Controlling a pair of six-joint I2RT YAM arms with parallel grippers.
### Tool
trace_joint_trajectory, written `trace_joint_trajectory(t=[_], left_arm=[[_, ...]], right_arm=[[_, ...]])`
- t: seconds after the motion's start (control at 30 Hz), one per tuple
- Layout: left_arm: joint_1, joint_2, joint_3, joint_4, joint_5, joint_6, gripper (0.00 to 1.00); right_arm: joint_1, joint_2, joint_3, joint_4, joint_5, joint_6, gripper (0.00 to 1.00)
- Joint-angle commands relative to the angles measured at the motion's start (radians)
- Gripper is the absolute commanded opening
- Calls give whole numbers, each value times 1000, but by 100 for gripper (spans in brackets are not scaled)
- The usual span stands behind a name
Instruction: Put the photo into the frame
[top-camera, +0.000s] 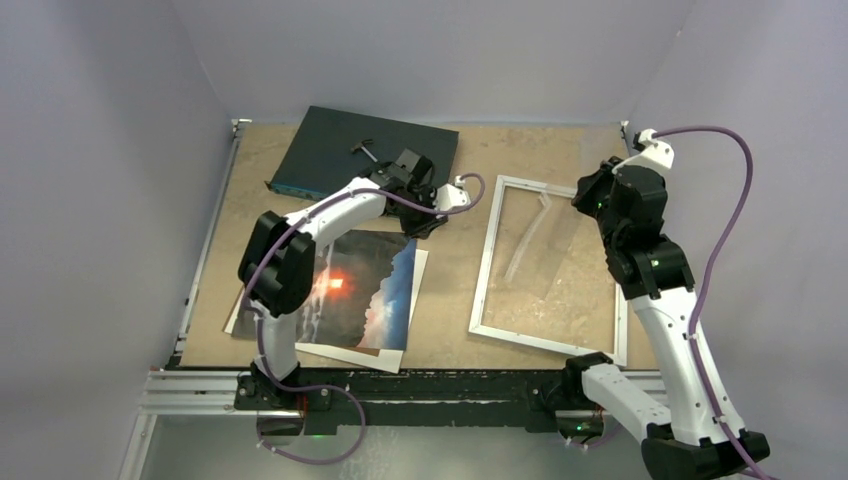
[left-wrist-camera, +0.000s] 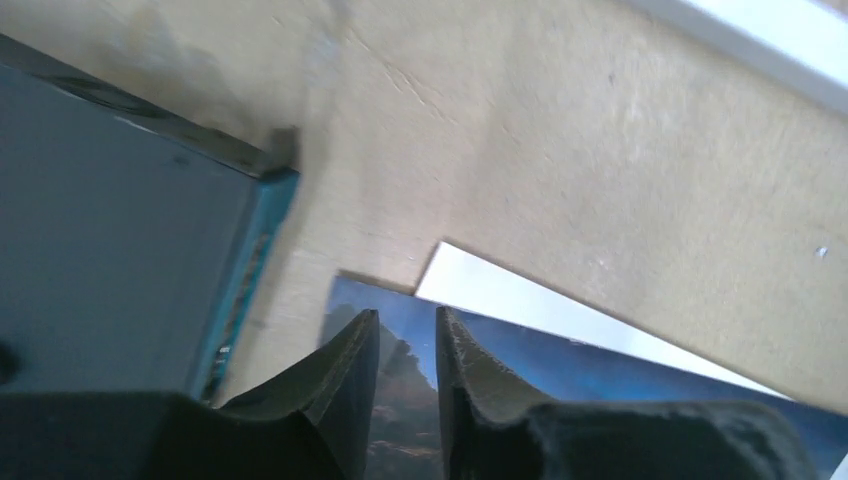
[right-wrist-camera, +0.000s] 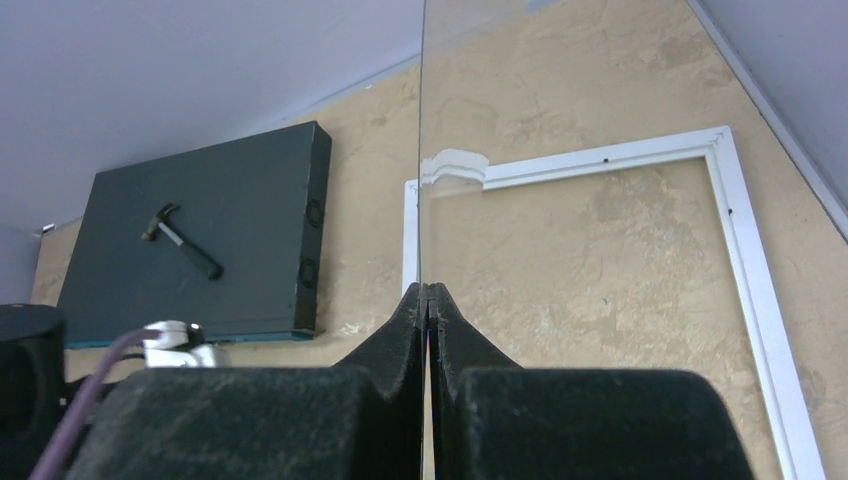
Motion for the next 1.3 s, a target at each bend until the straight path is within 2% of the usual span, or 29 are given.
trace_joint_trajectory(t=[0.0,0.07,0.47,0.67,1.27], left_arm=[[1,65,-29,-52,3,45,21],[1,101,-8,-59,3,37,16],[52,202,30,279,-101,-172,18],[81,299,156,296,-163,-217,17],[127,422,355,309,-264,-281,17]], right_arm=[[-5,-9,0,35,-9,7,0],[-5,-12,-1,35,-11,9,0],[-5,-36,-39,62,-52,22,0],[-5,-36,-49,63,-66,21,0],[-5,-36,-72,71,-105,19,0]])
